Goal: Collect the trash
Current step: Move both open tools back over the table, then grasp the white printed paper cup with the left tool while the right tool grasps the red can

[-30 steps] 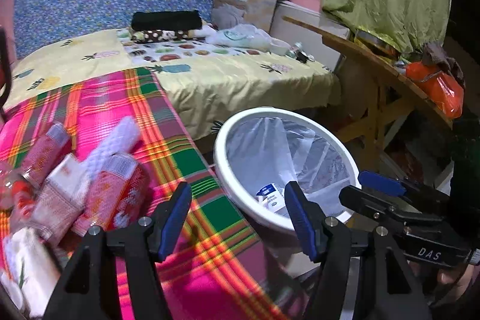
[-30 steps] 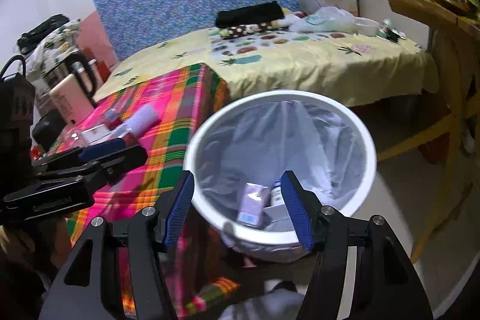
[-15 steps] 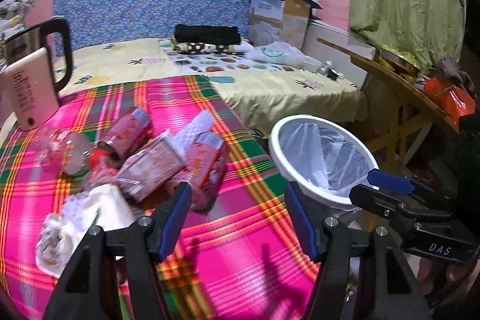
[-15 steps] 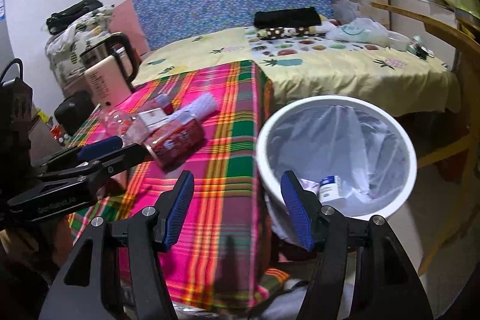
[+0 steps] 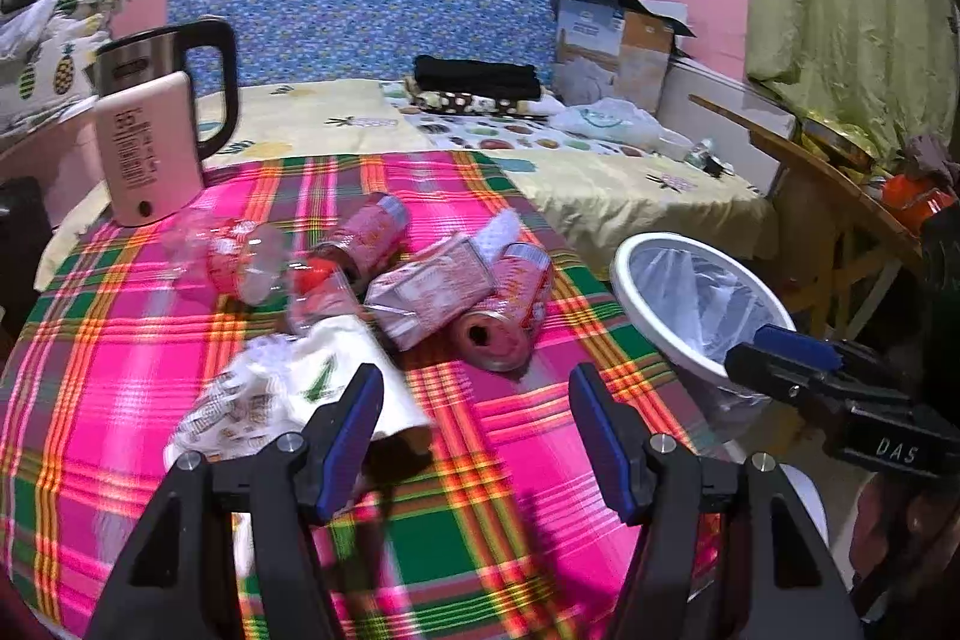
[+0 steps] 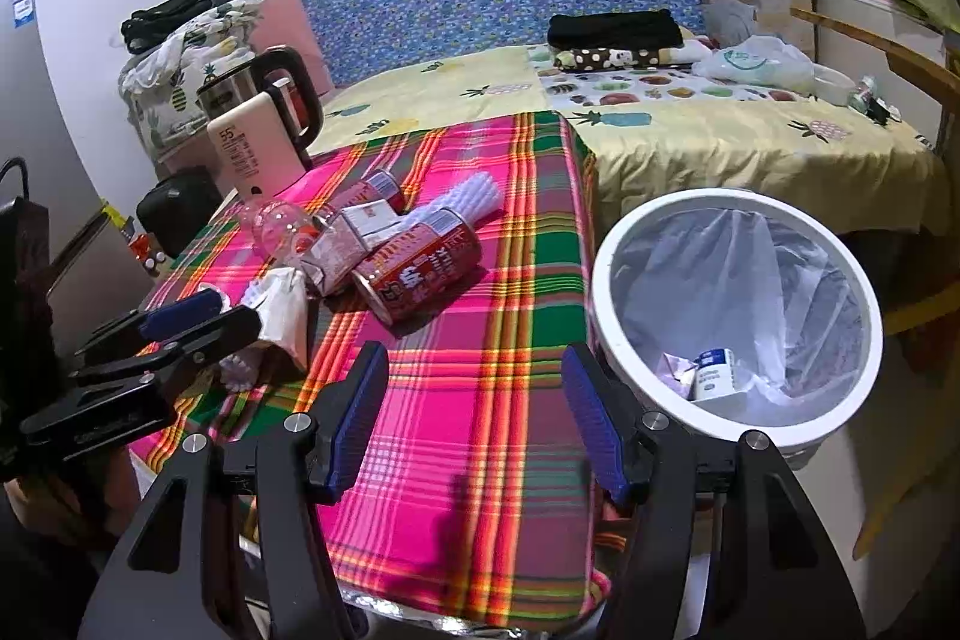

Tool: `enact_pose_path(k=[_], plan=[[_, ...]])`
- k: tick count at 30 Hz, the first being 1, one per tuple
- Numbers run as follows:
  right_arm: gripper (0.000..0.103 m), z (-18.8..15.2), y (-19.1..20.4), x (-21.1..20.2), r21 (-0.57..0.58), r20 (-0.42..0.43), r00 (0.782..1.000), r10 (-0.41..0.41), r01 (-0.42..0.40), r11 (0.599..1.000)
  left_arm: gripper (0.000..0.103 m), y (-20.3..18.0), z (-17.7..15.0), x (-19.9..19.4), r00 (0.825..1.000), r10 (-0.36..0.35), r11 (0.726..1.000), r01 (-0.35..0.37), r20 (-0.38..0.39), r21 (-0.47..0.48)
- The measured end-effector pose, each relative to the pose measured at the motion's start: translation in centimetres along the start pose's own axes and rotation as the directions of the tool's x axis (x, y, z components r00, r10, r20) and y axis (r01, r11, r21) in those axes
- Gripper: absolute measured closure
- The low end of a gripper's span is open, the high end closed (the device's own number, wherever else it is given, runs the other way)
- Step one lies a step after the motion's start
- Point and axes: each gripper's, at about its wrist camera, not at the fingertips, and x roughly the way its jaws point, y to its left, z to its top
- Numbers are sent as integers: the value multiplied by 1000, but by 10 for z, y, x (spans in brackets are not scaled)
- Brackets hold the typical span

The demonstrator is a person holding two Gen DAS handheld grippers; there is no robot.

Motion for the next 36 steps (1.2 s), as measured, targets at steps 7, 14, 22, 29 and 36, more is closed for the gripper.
enact_pose_path(k=[7,14,22,29,36], plan=[[42,1,14,11,-27,-20,1000,20,-21,999,37,28,-9,-9,998,66,997,-66,1,-46],[42,4,30,29,-68,-57,998,31,-35,997,37,53,-20,-19,994,108,990,-108,-4,-95],[42,9,44,52,-100,-96,995,37,-46,994,37,73,-27,-19,987,158,983,-159,-12,-88],[42,13,46,66,-105,-117,993,30,-42,994,37,94,-20,-24,979,201,975,-198,23,-95],[42,14,47,84,-101,-146,989,18,-33,994,37,106,-13,-18,986,164,985,-163,20,-58]])
